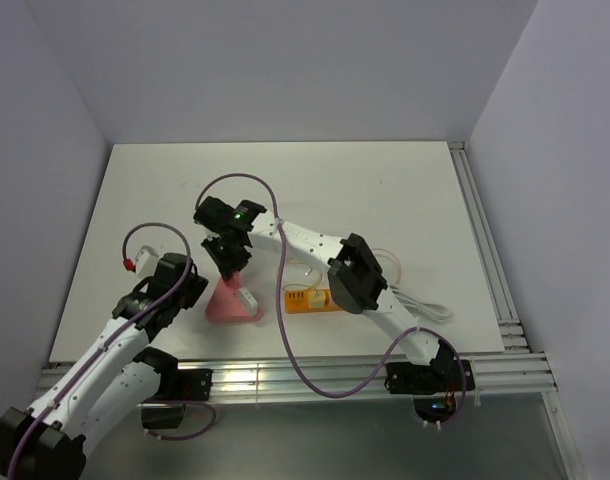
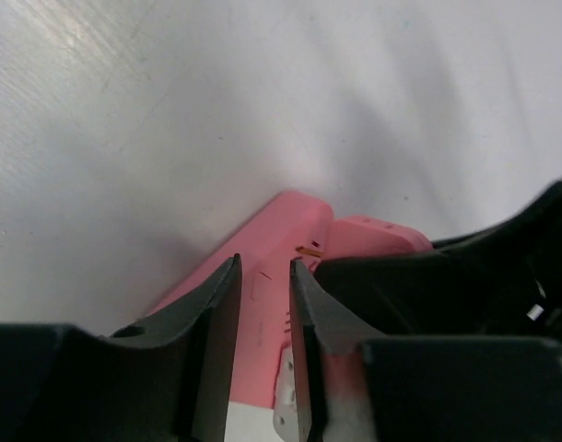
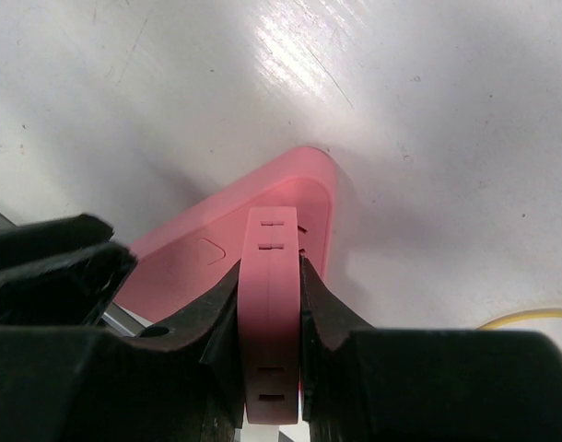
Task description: Insert the plug
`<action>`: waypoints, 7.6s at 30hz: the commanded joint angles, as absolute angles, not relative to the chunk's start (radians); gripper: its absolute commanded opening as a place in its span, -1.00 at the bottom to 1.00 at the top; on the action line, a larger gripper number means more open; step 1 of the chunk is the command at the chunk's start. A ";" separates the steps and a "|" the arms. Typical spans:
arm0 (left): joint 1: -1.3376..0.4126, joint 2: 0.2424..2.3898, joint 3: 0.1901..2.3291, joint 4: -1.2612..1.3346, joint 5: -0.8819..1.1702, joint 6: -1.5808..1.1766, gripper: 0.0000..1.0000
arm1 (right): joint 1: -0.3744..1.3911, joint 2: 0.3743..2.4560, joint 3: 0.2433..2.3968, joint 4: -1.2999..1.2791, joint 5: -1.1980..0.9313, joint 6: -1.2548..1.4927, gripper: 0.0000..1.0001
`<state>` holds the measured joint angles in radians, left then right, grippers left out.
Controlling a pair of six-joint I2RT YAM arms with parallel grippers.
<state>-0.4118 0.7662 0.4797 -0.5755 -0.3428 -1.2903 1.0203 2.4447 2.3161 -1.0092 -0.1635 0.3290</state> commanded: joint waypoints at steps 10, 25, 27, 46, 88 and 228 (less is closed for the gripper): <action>-0.411 0.660 0.448 -0.724 -0.324 -1.399 -0.24 | 1.019 2.447 2.312 -1.015 -0.156 0.364 -1.00; -0.411 0.808 0.388 -0.654 -0.221 -1.474 -0.25 | 1.049 2.479 2.302 -1.026 -0.120 0.387 -1.00; -0.410 0.808 0.391 -0.652 -0.219 -1.479 -0.24 | 1.054 2.483 2.303 -1.032 -0.112 0.382 -1.00; -0.411 0.903 0.394 -0.535 -0.215 -1.447 -0.31 | 1.088 2.502 2.275 -0.999 -0.215 0.325 -1.00; -0.411 0.626 0.595 -1.061 -0.123 -1.503 0.22 | 1.063 2.477 2.163 -0.927 -0.163 0.327 -1.00; -0.437 0.661 0.609 -0.575 -0.075 -1.243 0.29 | 0.905 1.445 1.185 -0.382 0.084 0.420 1.00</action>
